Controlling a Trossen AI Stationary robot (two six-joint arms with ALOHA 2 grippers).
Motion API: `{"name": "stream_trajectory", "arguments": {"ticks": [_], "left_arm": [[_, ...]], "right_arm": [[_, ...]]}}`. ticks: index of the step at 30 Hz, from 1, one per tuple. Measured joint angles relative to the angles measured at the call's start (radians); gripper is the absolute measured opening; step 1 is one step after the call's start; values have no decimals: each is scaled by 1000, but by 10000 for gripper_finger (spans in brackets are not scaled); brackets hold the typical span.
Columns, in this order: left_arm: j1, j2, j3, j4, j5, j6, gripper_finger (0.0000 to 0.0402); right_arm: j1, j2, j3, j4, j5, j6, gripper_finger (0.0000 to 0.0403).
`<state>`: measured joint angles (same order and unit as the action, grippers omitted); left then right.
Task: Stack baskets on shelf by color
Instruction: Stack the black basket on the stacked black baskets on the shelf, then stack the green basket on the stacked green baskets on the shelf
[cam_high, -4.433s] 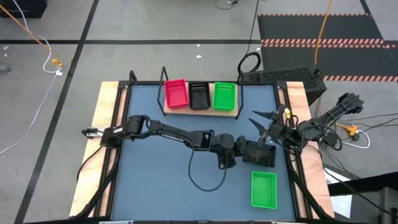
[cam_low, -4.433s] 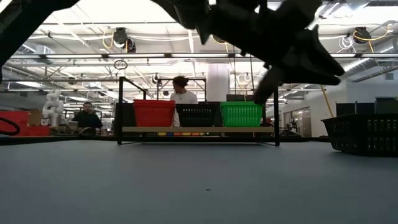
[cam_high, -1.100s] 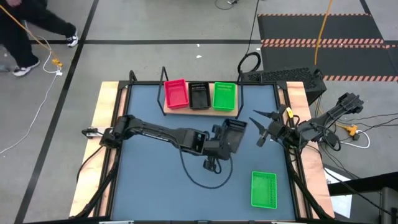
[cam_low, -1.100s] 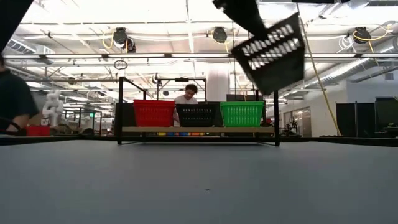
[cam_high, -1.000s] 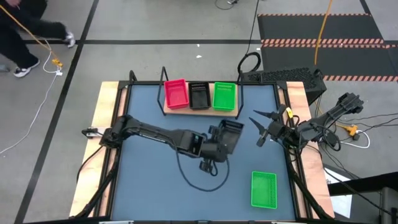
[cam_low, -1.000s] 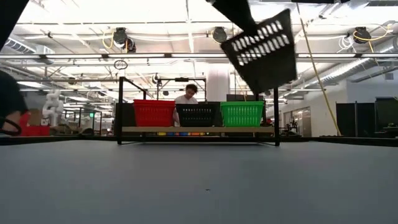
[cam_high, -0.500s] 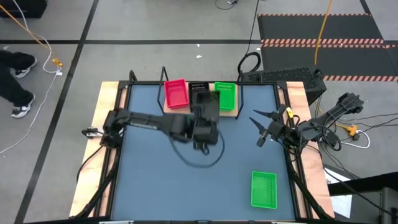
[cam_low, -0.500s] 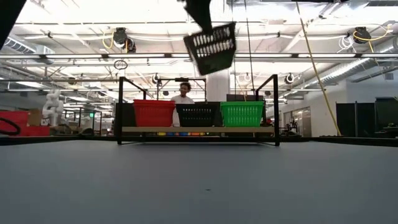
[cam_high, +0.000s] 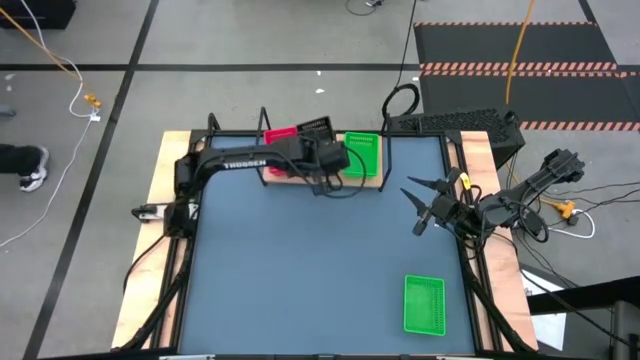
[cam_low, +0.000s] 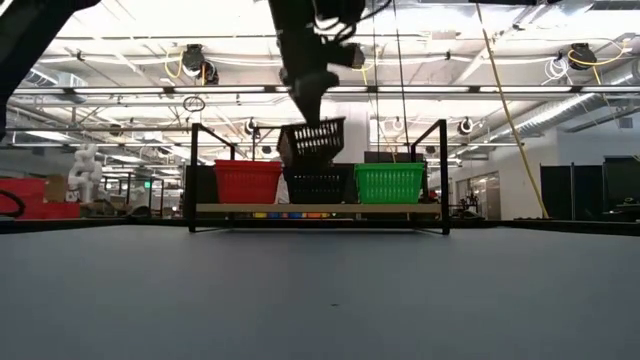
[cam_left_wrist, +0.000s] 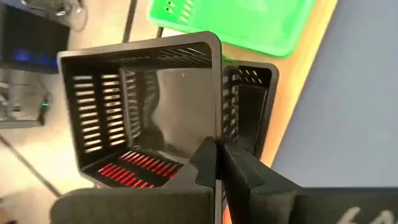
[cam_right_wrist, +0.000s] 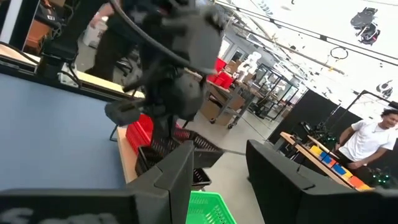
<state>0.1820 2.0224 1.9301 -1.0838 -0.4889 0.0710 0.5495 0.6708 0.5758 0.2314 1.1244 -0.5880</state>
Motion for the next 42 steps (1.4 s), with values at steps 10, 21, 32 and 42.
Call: {"name": "stream_trajectory", "arguments": {"ticks": [10,21,32,42], "left_arm": [[5,2,-151,101,44,94,34],[-5,2,-160,217,43,192,85],[1,-3,-160,97,-65,195,187],[-51,-10,-160,99,-24,160,196]], "right_arm": [[0,0,0,-4,1,-16,141],[0,0,0,-3,1,-16,141],[0,0,0,-4,1,-18,141],[0,0,0,-4,1,-26,141]]}}
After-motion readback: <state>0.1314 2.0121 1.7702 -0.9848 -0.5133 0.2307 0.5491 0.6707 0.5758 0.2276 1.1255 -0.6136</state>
